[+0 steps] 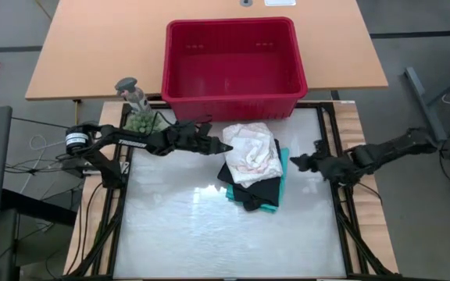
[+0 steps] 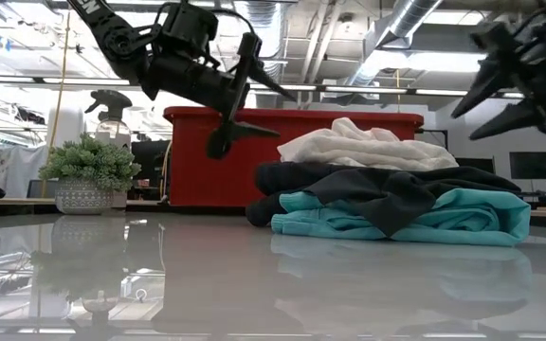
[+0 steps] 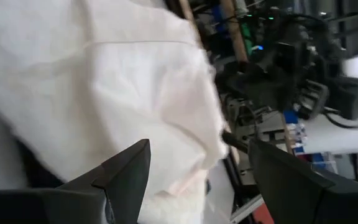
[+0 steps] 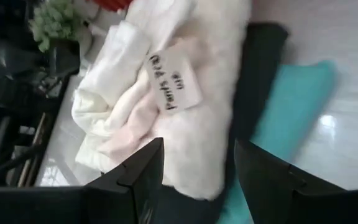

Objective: Fold Laundry from Bin
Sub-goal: Put the clothes into the red organizer bin

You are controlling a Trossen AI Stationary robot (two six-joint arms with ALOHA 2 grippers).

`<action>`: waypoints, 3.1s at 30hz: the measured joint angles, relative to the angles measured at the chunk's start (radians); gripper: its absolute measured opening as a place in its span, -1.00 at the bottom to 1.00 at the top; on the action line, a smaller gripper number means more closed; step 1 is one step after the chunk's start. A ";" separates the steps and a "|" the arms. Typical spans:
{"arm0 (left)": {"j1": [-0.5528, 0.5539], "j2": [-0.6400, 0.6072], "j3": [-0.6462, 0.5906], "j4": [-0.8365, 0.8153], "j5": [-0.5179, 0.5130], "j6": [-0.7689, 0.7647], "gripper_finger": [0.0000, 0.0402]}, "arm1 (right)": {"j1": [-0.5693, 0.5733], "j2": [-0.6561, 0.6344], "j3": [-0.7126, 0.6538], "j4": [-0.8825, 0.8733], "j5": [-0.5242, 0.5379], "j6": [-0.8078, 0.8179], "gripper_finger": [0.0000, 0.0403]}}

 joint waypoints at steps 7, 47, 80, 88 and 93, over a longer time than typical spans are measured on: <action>0.001 0.000 0.000 -0.036 0.004 0.007 0.30 | -0.208 0.271 0.000 0.319 -0.158 -0.159 0.10; -0.010 0.226 0.000 0.237 -0.052 -0.132 0.30 | -0.520 0.553 0.000 0.553 -0.662 -0.387 -0.29; -0.011 0.226 0.001 0.297 -0.056 -0.122 0.30 | -0.439 0.486 0.135 0.372 -0.717 -0.181 -0.89; -0.009 0.226 0.001 0.343 -0.055 -0.121 0.30 | -0.210 0.463 0.328 0.183 -0.726 -0.205 -0.89; -0.009 0.226 0.001 0.341 -0.055 -0.120 0.30 | -0.103 0.540 0.336 0.096 -0.762 -0.329 -0.80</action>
